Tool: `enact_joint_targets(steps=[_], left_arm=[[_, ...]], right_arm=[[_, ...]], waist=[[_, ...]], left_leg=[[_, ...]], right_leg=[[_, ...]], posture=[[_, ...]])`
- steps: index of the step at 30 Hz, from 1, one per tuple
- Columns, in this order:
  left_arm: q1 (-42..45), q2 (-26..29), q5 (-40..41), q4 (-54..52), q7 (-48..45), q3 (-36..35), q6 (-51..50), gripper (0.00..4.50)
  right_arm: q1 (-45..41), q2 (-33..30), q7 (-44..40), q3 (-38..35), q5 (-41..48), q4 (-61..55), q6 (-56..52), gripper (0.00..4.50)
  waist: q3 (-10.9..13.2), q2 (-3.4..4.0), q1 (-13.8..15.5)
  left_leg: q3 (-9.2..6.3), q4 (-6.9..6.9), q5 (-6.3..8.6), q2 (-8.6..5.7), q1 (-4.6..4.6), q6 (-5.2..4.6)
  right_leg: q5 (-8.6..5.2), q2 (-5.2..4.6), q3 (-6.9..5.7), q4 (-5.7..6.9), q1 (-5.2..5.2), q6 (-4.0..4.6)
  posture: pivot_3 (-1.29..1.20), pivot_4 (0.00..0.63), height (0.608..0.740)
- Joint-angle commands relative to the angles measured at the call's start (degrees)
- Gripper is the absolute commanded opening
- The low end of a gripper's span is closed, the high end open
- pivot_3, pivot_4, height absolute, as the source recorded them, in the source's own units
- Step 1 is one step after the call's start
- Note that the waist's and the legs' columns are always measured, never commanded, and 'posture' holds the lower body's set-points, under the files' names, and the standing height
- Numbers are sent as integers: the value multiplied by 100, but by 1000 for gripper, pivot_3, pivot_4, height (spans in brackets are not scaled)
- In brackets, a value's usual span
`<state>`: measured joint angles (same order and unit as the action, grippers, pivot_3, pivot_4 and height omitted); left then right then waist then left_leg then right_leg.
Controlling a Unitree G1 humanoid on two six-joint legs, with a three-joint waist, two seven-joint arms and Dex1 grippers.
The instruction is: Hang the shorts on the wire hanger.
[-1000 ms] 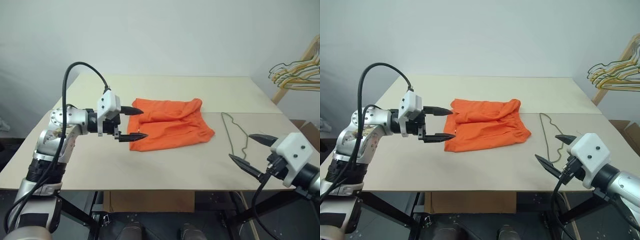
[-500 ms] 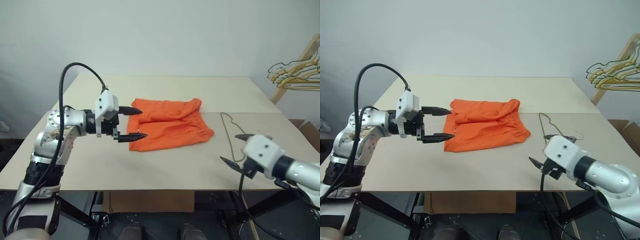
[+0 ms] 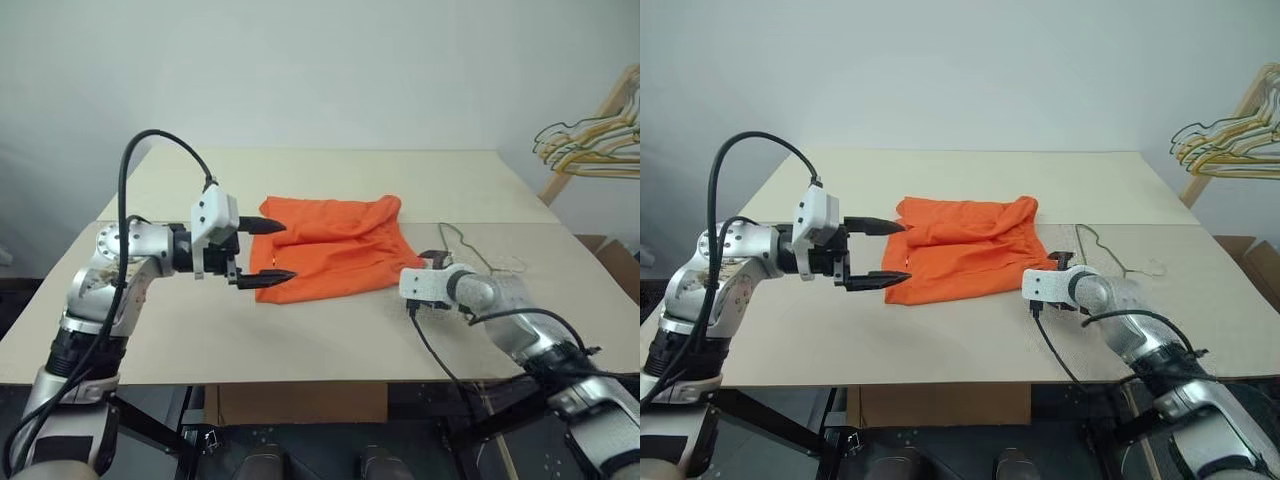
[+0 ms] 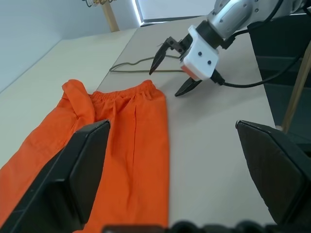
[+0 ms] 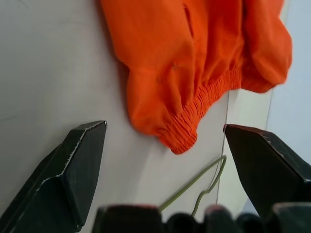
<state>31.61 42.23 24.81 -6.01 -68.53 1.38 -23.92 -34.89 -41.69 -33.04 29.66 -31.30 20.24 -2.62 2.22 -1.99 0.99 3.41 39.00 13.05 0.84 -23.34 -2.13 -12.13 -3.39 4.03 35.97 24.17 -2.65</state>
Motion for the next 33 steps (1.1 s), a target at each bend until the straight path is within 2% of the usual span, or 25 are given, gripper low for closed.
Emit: enact_joint_targets(steps=[1, 4, 7, 11, 15, 18, 19, 24, 27, 29, 33], left_arm=[[1, 81, 94, -252, 72, -159, -30, 4500], [-92, 114, 111, -337, 108, -202, -38, 4500], [-131, 117, 110, -399, 153, -220, -54, 4500], [-153, 123, 109, -420, 193, -233, -46, 4500], [-188, 136, 53, -400, 229, -222, 15, 4500], [-282, 163, -174, -337, 260, -98, 189, 4500], [-324, 183, -355, -263, 266, 16, 327, 4500], [-420, 272, -1476, 295, 291, 706, 1300, 4500], [-364, 271, -2507, 1091, 384, 1356, 2762, 4500], [-259, 192, -2988, 1602, 513, 1663, 3393, 4500], [113, -203, -3971, 2602, 1418, 2032, 3868, 4500]], right_arm=[[-427, 279, 285, 19, -147, 894, 576, 4479], [-752, 589, 565, 64, -289, 1628, 824, 4479], [-1052, 819, 824, 134, -451, 2375, 1028, 3899], [-1283, 1038, 1052, 98, -473, 3013, 1199, 2700], [-1422, 1186, 1258, 42, -461, 3365, 1351, 1309], [-1393, 1146, 1201, -29, -389, 3224, 1445, 238], [-1348, 1095, 1129, -75, -333, 3080, 1494, 28], [-1013, 763, 643, -292, -93, 2053, 1514, 28], [-486, 446, 245, -583, 124, 699, 1331, 28], [-171, 286, -17, -743, 241, -42, 1192, 28], [351, 97, -371, -1024, 398, -1068, 857, 28]], waist=[[0, -1, 0], [-2, -3, -20], [-2, -3, -28], [-2, -3, -17], [-2, -3, -13], [-1, -2, -8], [-1, -2, -8], [0, 1, 35], [0, 1, 111], [0, 2, 158], [0, 2, 239]], left_leg=[[-1, -1, 0, 1, 3, 0], [-3, -1, -1, 4, 14, 1], [-3, -1, -8, 7, 27, 3], [-1, -1, -20, 8, 46, -1], [-2, -2, -31, 9, 47, 1], [-2, -6, -32, 9, 42, 1], [-3, -10, -32, 9, 42, 2], [-2, -29, -31, 6, 34, 2], [-1, -38, -31, 7, 27, 1], [1, -39, -30, 9, 19, 2], [3, -32, -30, 9, 11, 1]], right_leg=[[0, 0, 0, 0, -2, 0], [2, 3, 0, 7, -7, 4], [8, 6, -1, 11, -13, 23], [-5, 6, 0, 20, -24, 45], [-2, 6, 0, 25, -21, 40], [0, 6, 1, 26, -14, 43], [5, 6, 1, 26, -12, 50], [23, 7, 1, 19, -3, 31], [20, 8, -1, 14, 4, 30], [18, 8, -2, 12, 12, 32], [14, 6, -3, 10, 14, 39]], posture=[[172, 0, 740], [187, 0, 740], [199, 0, 740], [204, 0, 740], [205, 0, 740], [200, 0, 740], [196, 0, 740], [186, 0, 740], [162, 0, 740], [152, 0, 740], [125, 0, 740]])
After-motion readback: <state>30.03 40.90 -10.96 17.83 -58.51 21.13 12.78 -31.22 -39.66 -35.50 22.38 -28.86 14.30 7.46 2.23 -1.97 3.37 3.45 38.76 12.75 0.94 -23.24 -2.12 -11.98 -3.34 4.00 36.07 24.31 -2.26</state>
